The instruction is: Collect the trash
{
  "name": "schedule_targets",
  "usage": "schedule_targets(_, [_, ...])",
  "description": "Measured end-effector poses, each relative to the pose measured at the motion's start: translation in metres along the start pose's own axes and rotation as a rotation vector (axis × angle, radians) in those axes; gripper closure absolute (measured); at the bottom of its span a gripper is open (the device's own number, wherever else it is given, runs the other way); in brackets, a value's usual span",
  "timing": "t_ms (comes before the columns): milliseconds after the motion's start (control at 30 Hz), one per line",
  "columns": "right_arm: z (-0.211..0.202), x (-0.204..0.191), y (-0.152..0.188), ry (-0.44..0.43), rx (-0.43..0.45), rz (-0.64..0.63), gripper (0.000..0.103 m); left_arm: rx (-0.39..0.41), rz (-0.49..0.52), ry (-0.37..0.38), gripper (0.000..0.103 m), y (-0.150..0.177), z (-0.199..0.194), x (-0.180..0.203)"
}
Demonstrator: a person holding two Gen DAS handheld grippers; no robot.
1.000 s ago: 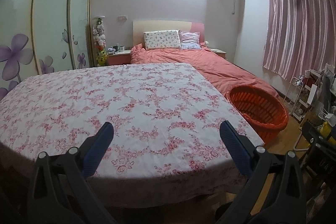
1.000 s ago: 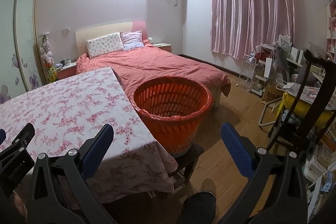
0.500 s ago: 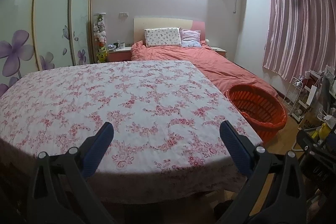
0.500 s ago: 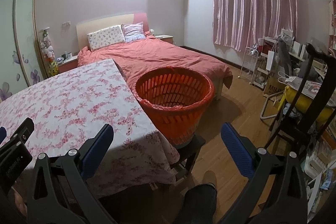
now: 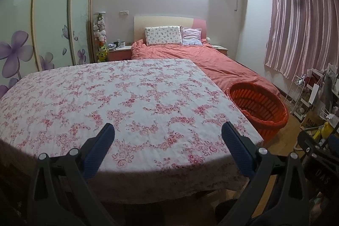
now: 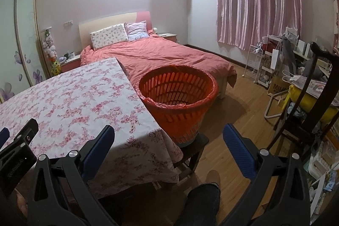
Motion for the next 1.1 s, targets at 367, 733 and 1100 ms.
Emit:
schedule_targets(367, [-0.002,0.003,-0.002,-0.005,0.007,0.007,0.002,0.006,0.016,-0.011,0.004,-0.001,-0.003,0.004])
schedule_targets(733, [-0.005,0.003,-0.007,-0.005,0.025,0.001,0.002,0.006,0.025,-0.069,0.004,-0.006,-0.003,0.002])
schedule_targets(1100, [-0.010,0.002,-0.013,-0.008,0.049,0.001,0.002,0.024,0.023,-0.077,0.004,-0.010,-0.008,0.000])
Point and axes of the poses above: each gripper's, at about its wrist camera, not at the fingertips, and z roughly the way its jaws point, x to its right, y to its underside, the point moved 4 cm from there along z, roughly the way its jaws point, and after that the axes turned 5 degrees about x, right-handed, at the moved point
